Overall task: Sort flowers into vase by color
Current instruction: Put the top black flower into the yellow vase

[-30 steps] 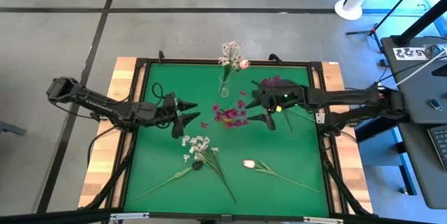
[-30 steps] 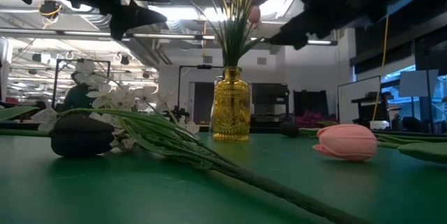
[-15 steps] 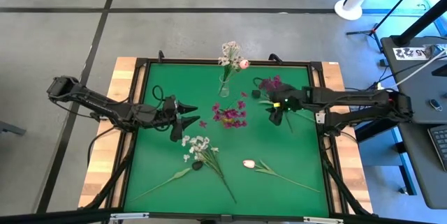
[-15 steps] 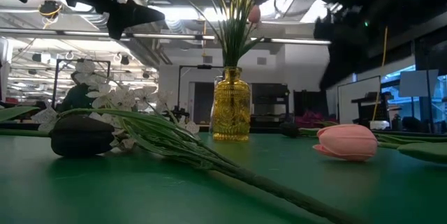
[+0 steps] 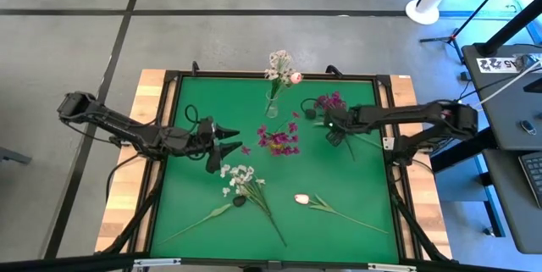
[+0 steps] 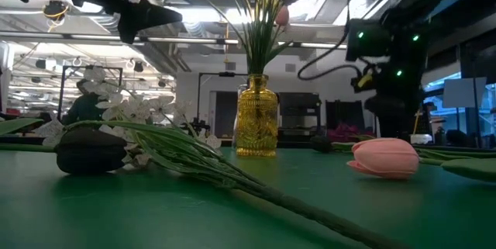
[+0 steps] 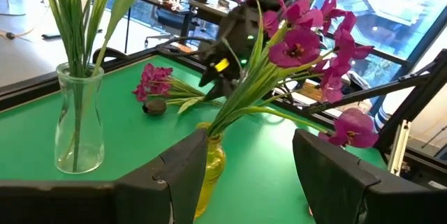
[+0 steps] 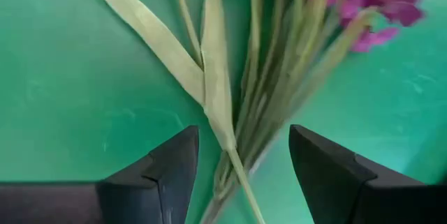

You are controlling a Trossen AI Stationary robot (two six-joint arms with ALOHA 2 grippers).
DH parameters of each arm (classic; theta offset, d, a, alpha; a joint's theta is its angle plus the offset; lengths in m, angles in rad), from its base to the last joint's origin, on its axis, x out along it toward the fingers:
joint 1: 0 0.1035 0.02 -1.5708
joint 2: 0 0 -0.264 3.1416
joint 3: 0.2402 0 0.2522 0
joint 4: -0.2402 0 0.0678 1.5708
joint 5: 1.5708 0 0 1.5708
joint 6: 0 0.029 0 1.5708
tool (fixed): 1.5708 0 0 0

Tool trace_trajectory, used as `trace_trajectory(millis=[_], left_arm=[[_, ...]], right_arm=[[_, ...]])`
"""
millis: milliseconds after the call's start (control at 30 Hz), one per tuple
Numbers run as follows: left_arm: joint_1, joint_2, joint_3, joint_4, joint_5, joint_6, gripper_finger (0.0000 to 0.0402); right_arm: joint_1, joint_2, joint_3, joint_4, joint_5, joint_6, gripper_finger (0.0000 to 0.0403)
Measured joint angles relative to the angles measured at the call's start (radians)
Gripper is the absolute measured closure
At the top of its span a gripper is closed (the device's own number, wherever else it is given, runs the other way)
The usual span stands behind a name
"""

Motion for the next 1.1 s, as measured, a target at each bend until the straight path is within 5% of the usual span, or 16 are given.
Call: trace_trajectory(millis=[233,700,1100], left_arm=[[-0.023,0.000,0.000,-0.009,0.000,-0.007,0.0196],[-0.027,0.000,0.000,-0.009,0.000,-0.010,0.0196],[-0.026,0.000,0.000,-0.009,0.000,-0.011,0.0196]], right_arm=[[-0.063,0.056,0.000,0.100,-0.064,-0.075,0.0181],[-0.055,0.041,0.005,0.006,-0.149,-0.025,0.0181],[0.057,0.006,0.107,-0.070,-0.052,-0.003,0.0181]])
